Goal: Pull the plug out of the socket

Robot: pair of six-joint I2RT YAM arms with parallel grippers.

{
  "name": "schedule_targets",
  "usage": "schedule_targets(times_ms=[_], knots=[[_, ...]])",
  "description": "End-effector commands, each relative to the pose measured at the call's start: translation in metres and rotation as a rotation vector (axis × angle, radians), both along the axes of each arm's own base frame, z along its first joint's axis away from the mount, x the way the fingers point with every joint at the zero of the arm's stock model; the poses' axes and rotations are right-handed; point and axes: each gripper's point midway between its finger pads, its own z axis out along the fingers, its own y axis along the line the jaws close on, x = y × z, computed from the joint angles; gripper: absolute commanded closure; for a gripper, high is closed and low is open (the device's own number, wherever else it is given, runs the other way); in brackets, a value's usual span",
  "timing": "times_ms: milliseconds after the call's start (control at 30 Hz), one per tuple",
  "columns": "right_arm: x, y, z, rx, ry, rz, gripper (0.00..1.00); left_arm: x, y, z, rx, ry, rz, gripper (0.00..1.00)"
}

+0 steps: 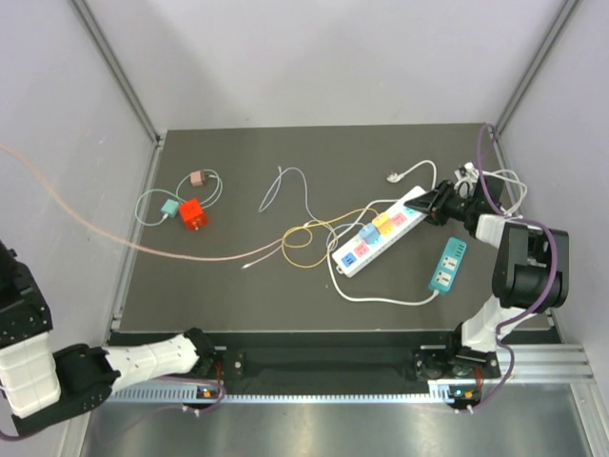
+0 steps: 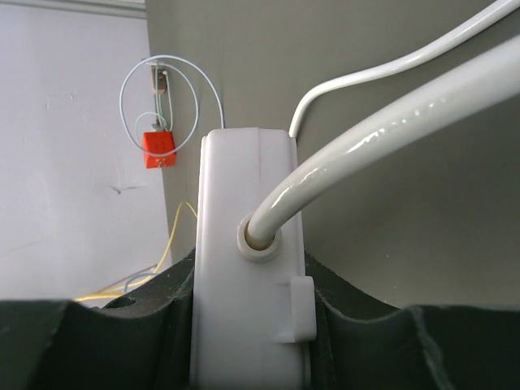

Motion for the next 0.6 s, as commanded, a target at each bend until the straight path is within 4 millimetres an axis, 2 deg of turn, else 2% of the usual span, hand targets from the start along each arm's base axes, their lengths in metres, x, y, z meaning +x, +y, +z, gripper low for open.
schedule_targets(times_ms=[0,67,100,167,200,300,500,567], knots=[[0.011,-0.006,0.010,-0.042,-0.085,0.010,1.00,-0.012,0.030,0.021,-0.129,-0.053,0.040,1.00],[0.011,-0.006,0.009,-0.043,-0.081,0.010,1.00,-0.014,0.035,0.025,-0.147,-0.056,0.050,1.00],[0.011,-0.006,0.010,-0.043,-0.082,0.011,1.00,-0.024,0.049,0.030,-0.179,-0.075,0.051,1.00],[0.011,-0.006,0.009,-0.048,-0.082,0.011,1.00,-0.027,0.057,0.034,-0.203,-0.075,0.061,1.00],[0.012,-0.006,0.008,-0.048,-0.080,0.009,1.00,-0.034,0.068,0.036,-0.226,-0.080,0.067,1.00],[0.012,-0.007,0.008,-0.050,-0.079,0.011,1.00,-0.042,0.088,0.033,-0.266,-0.069,0.079,1.00],[0.011,-0.007,0.006,-0.060,-0.077,0.009,1.00,-0.078,0.150,0.018,-0.361,-0.075,0.159,1.00],[0.011,-0.007,0.006,-0.062,-0.078,0.012,1.00,-0.080,0.156,0.014,-0.354,-0.060,0.171,1.00]])
